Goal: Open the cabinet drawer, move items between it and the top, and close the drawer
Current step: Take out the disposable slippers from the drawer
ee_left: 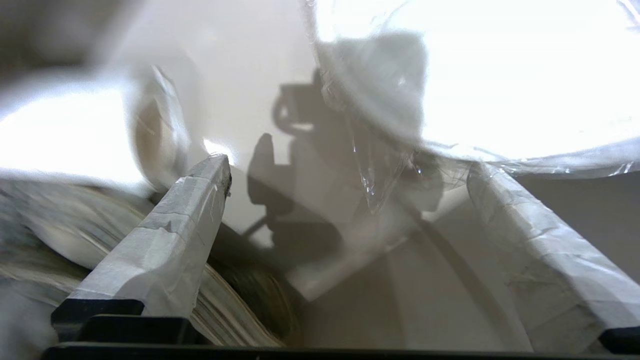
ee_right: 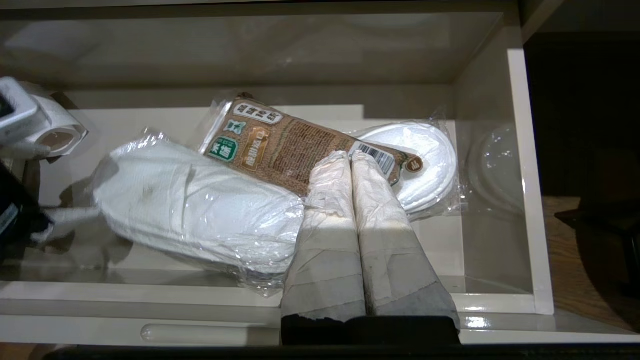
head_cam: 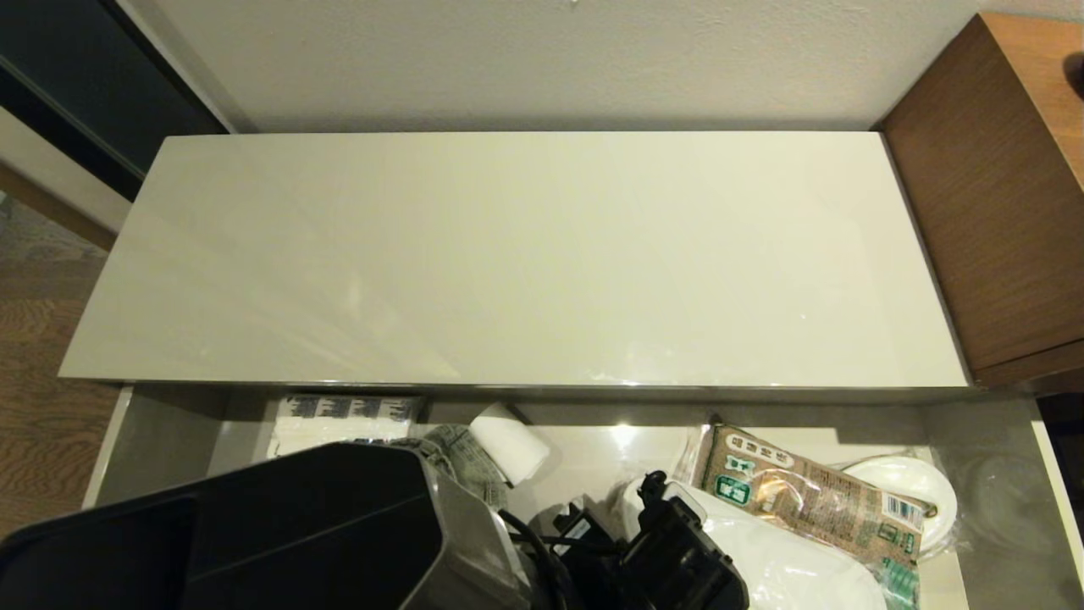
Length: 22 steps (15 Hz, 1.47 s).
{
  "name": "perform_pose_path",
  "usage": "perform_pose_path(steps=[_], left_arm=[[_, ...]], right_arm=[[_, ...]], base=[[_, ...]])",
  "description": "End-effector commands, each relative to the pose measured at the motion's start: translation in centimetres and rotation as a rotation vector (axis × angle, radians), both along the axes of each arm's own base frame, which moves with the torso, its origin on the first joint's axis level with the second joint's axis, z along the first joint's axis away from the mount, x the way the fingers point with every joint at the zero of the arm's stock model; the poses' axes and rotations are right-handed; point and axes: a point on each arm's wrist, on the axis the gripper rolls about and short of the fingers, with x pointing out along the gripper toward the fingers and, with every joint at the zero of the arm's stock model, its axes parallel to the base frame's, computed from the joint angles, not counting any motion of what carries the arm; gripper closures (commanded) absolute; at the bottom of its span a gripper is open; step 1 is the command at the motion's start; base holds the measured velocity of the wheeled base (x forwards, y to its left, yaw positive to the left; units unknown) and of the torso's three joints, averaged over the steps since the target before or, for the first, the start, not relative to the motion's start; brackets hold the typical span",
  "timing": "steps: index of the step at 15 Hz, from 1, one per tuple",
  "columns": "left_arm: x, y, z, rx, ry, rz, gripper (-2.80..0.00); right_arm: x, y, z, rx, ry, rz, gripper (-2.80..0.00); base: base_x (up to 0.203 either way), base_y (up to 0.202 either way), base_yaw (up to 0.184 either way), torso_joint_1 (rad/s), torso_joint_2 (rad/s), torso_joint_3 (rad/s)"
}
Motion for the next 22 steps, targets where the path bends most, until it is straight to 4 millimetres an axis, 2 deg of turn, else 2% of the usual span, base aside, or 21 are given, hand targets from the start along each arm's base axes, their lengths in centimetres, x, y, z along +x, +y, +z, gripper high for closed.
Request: perform_pose_path(steps=[1,3,5,7,10,12,22], left_arm=[[0.5,-0.2,0.4,-0.014,-0.012,0.009,-2.8],[0.7,-0.1,0.4,-0.006,-0.011,0.009,-2.8],[2.3,-1.1,2.0,-0.03,-0.037,0.02,-2.8],[3.5,-1.2,2.8,-0.021,-0.035,0.034,-2.8],[4.3,-1.5,3.5,-0.046,-0.043,0.04,-2.8],[4.9,-2.3,4.8,-0.088,-0.068,0.042,-2.8],[5.1,-2.7,4.6,-0.053,-0.042,0.035,-2.8]], right_arm=[[-0.2,0.0,-0.1,0.0,-0.021,0.001,0.0],[-0.2,0.0,-0.1,0.0,-0.021,0.001,0.0],[-0.2,0.0,-0.1,0.0,-0.021,0.001,0.0],[-0.2,0.0,-0.1,0.0,-0.021,0.001,0.0],[-0.2,0.0,-0.1,0.0,-0.021,0.001,0.0],[-0.2,0.0,-0.1,0.0,-0.021,0.001,0.0],[-0.2,0.0,-0.1,0.0,-0.021,0.001,0.0]], base=[[0.0,0.0,0.0,0.0,0.0,0.0],[0.0,0.0,0.0,0.0,0.0,0.0],[0.0,0.0,0.0,0.0,0.0,0.0],[0.0,0.0,0.0,0.0,0.0,0.0],[0.0,0.0,0.0,0.0,0.0,0.0],[0.0,0.0,0.0,0.0,0.0,0.0],[0.0,0.0,0.0,0.0,0.0,0.0]])
